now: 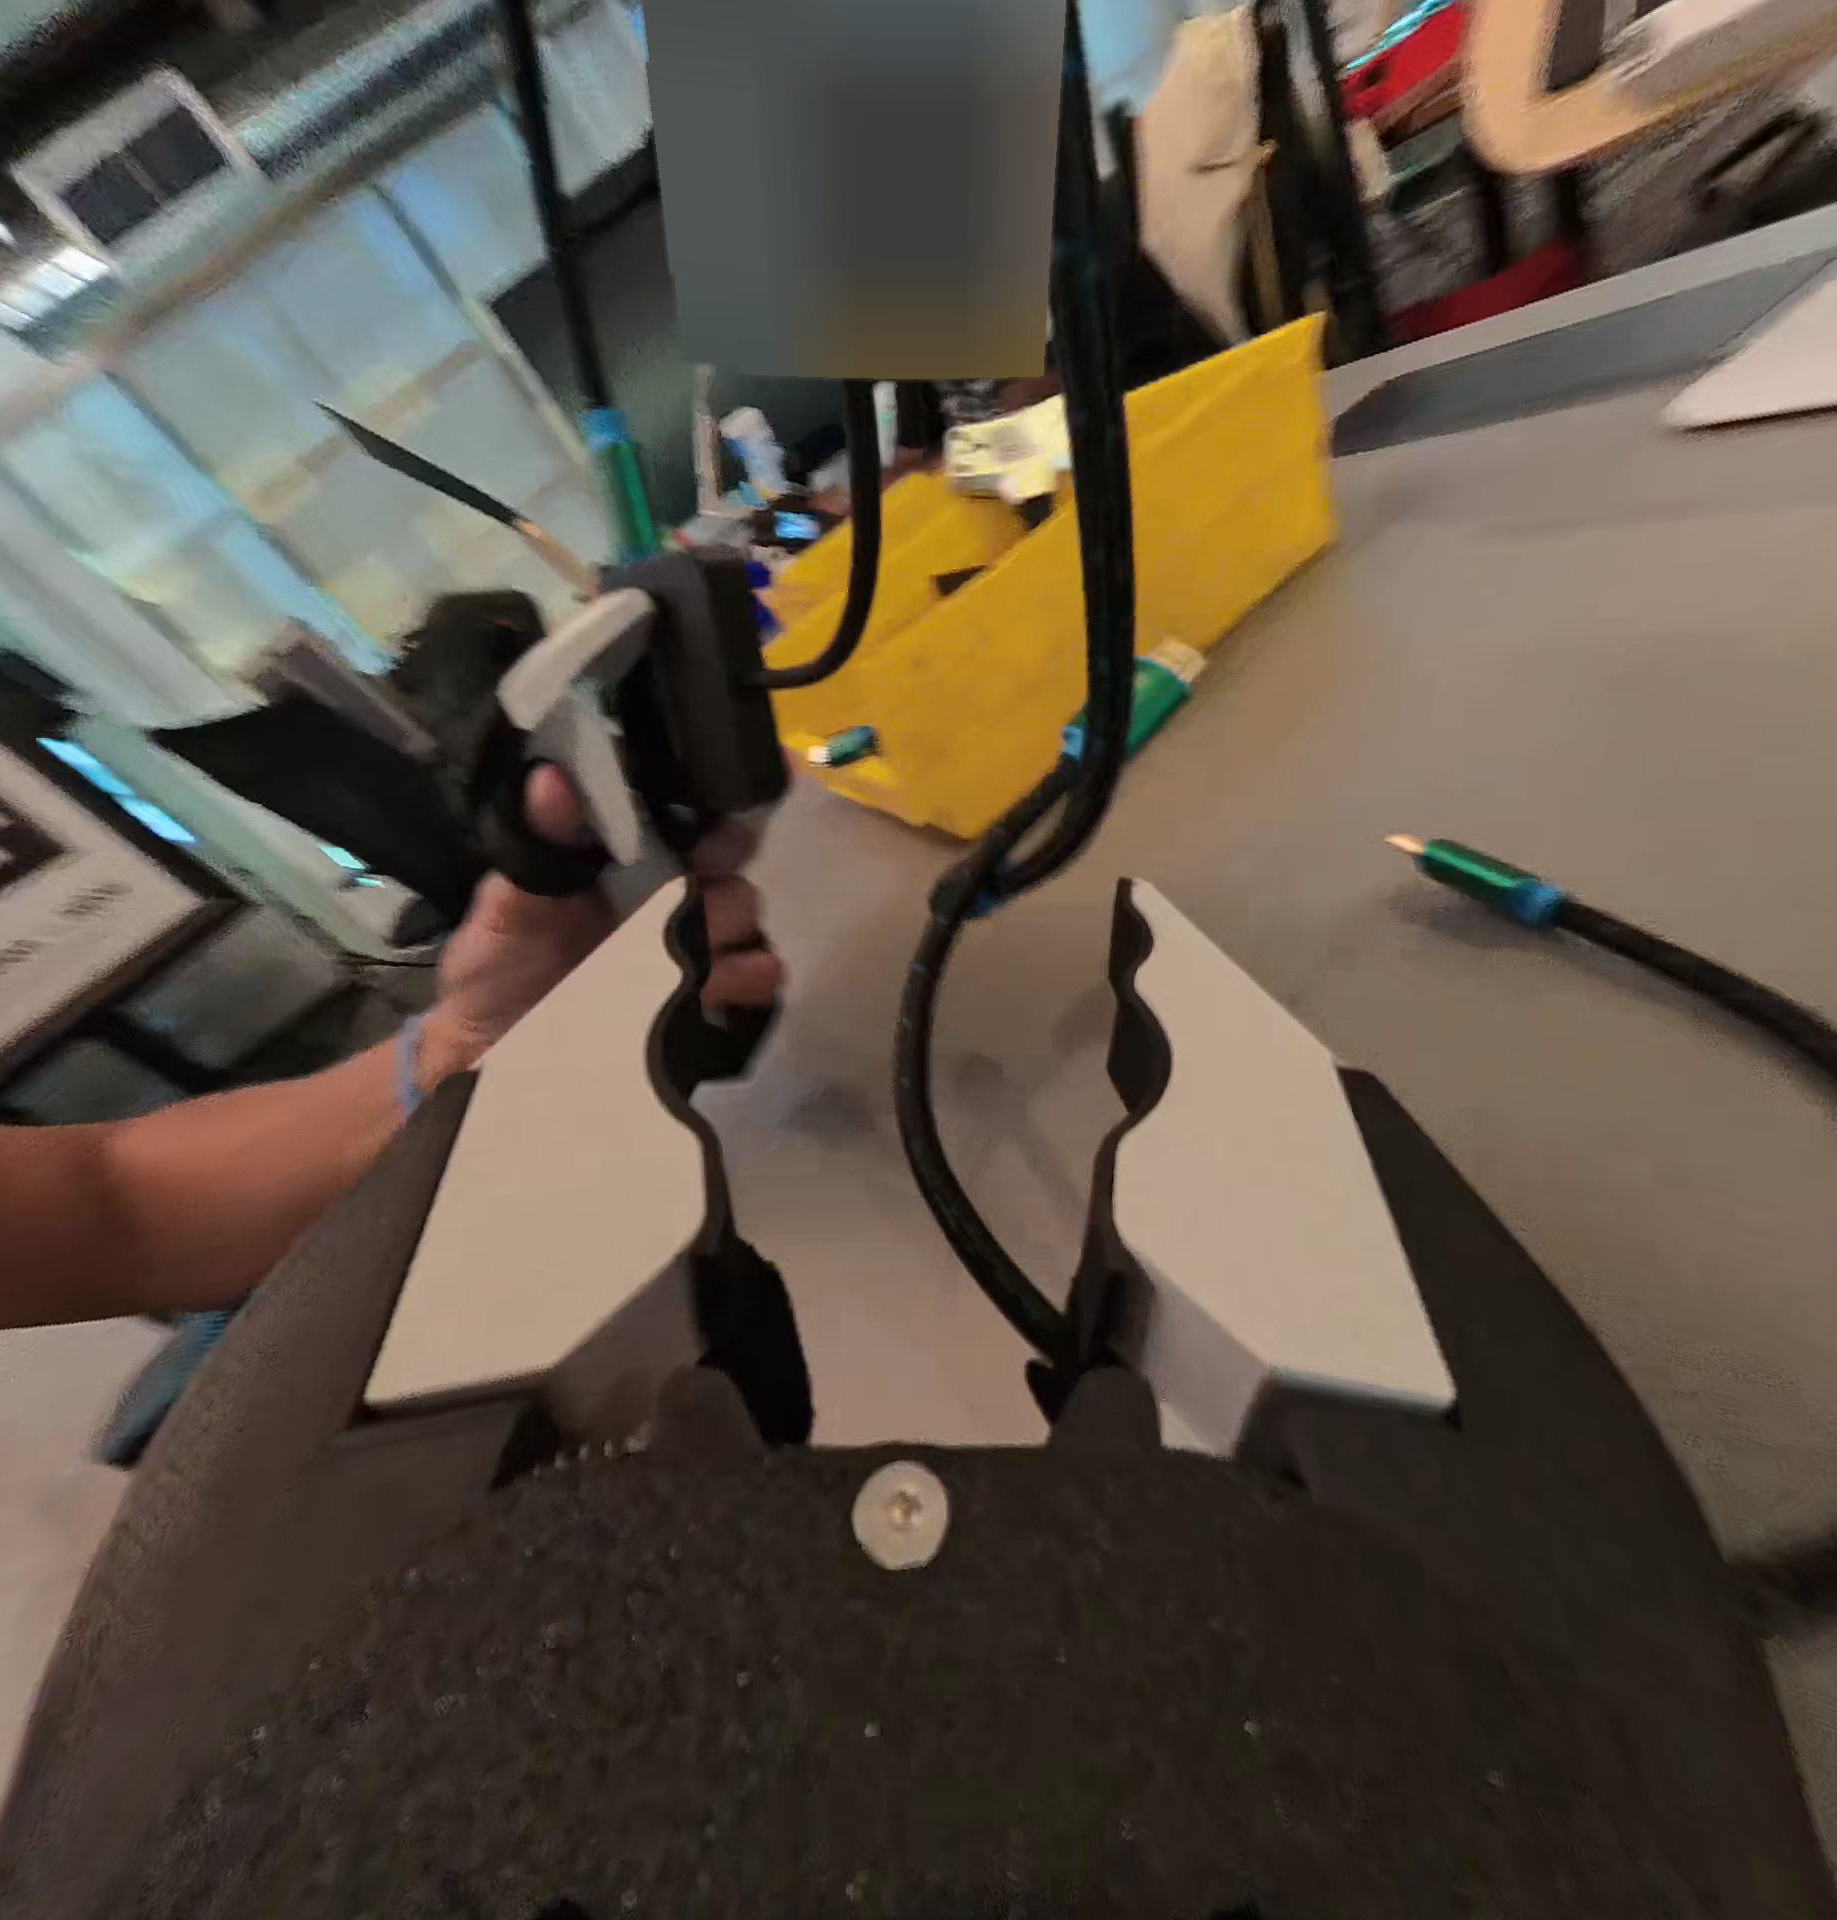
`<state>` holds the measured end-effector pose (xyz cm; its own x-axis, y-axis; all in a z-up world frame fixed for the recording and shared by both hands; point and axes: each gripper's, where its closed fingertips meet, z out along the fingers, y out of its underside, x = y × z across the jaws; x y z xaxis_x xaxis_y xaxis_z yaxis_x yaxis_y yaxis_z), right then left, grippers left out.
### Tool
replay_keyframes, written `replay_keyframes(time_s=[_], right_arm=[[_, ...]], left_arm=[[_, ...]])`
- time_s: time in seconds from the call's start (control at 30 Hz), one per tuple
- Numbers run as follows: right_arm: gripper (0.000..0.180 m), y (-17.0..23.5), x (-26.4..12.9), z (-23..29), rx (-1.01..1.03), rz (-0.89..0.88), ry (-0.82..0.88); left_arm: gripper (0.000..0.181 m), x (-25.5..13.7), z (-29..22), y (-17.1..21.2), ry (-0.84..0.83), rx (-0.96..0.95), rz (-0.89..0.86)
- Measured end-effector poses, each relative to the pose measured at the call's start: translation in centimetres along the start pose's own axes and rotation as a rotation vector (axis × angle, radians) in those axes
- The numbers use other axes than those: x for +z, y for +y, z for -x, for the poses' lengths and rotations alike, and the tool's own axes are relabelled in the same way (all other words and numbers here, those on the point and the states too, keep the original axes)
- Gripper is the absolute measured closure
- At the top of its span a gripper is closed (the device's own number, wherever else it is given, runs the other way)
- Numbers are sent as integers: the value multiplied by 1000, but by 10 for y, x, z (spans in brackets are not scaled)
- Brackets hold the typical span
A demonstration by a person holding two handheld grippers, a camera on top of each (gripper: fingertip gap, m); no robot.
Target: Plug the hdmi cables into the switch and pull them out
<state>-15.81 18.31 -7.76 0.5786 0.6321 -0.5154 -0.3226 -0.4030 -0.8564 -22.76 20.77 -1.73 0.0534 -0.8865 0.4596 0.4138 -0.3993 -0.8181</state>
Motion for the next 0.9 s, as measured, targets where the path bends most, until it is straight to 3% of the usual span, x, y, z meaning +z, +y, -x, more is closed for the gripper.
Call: replay_keyframes(time_s=[0.13, 0.3, 0.47, 0.57, 0.67, 0.77, 0.9], right_arm=[[109, 0, 22, 29, 14, -9, -97], [119, -1, -3, -13, -143, 84, 97], [180, 30, -39, -49, -220, 347, 132], [179, 14, -51, -60, -242, 305, 201], [162, 8, -48, -45, -254, 291, 154], [139, 26, -19, -9, -256, 309, 44], [110, 43, 25, 17, -70, 218, 5]], left_arm=[[167, 9, -17, 10, 99, -157, -25], [167, 5, -11, 4, 71, -92, -7], [167, -10, 32, 1, -85, -12, 47], [167, -17, 56, 5, -208, 62, 106], [167, -20, 66, 7, -257, 94, 136], [167, -14, 54, 2, -179, -28, 53], [167, -5, 21, -15, 39, -253, -124]])
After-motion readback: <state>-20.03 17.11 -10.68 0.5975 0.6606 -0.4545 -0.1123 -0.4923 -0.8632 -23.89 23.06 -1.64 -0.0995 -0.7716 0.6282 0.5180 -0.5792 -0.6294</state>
